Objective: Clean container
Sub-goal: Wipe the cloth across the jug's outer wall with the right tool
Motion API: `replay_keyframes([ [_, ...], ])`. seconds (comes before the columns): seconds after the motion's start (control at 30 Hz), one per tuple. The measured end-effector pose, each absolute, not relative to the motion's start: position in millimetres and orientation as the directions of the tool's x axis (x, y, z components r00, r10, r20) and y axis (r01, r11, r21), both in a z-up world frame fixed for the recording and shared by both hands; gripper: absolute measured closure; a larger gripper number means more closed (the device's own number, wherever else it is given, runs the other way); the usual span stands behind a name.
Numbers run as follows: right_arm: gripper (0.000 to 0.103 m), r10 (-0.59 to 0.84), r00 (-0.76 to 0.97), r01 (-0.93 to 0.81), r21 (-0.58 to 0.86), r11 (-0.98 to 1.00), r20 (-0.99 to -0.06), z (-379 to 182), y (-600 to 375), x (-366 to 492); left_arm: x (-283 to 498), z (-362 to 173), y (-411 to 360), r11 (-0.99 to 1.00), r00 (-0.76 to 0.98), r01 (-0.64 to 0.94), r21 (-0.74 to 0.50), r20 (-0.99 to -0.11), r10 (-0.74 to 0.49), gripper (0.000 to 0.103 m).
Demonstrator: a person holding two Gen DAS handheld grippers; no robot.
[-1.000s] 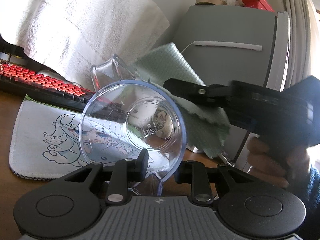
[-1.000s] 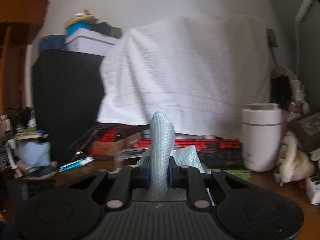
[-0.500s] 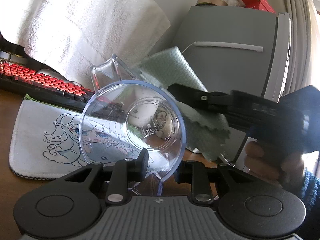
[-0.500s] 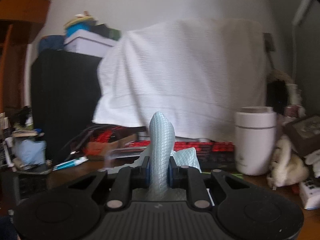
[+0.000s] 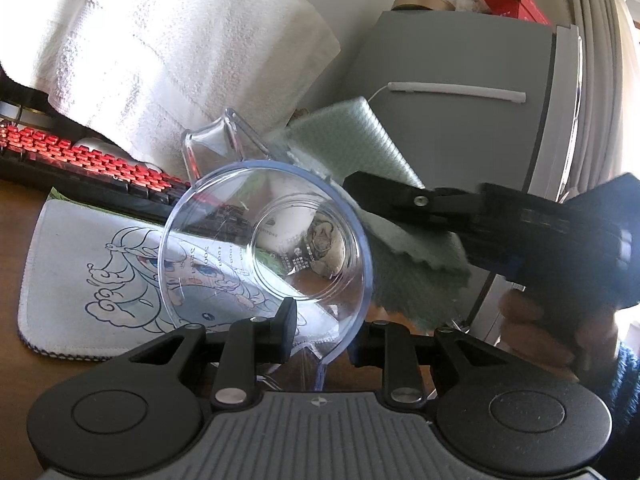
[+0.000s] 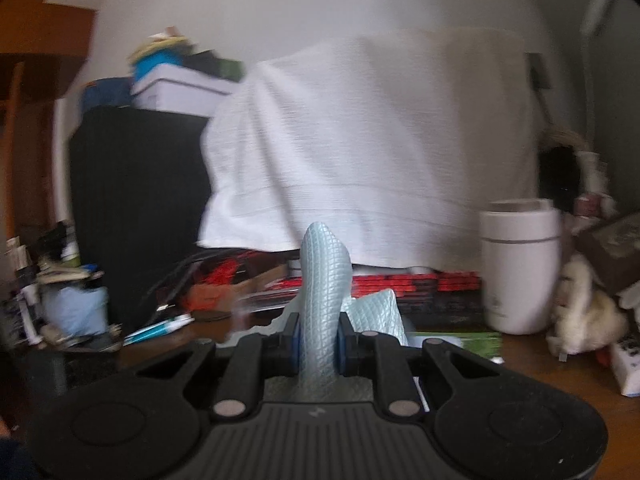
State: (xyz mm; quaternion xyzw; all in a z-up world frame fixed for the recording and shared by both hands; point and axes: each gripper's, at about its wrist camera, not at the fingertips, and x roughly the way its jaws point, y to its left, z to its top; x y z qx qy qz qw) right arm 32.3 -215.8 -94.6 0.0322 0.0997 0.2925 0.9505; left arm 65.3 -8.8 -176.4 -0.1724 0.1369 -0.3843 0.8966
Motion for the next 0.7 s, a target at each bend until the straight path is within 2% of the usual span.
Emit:
replay_keyframes([
  [0.23,0.087,0.594,0.787,-0.592,0.063,0.803,-0.166,-93,-207,25,65,-176,-10,0.645,0.668,0.641,-0.417,-0.113,-0.736,0.078],
  [0.33,0.087,0.564,0.809,-0.565,0.048,0.824,-0.167,-92,-211,30,65,-176,-10,0.645,0.668,0.641,-0.417,-0.113,-0.736,0.078],
  [0.57,0.087,0.458,0.873,-0.446,0.108,0.889,-0.169,-96,-236,48,65,-177,-11,0.646,0.668,0.641,-0.413,-0.113,-0.735,0.077],
  [0.7,0.086,0.455,0.873,-0.437,0.135,0.889,-0.173,-98,-240,47,65,-177,-11,0.65,0.669,0.644,-0.404,-0.116,-0.735,0.077],
])
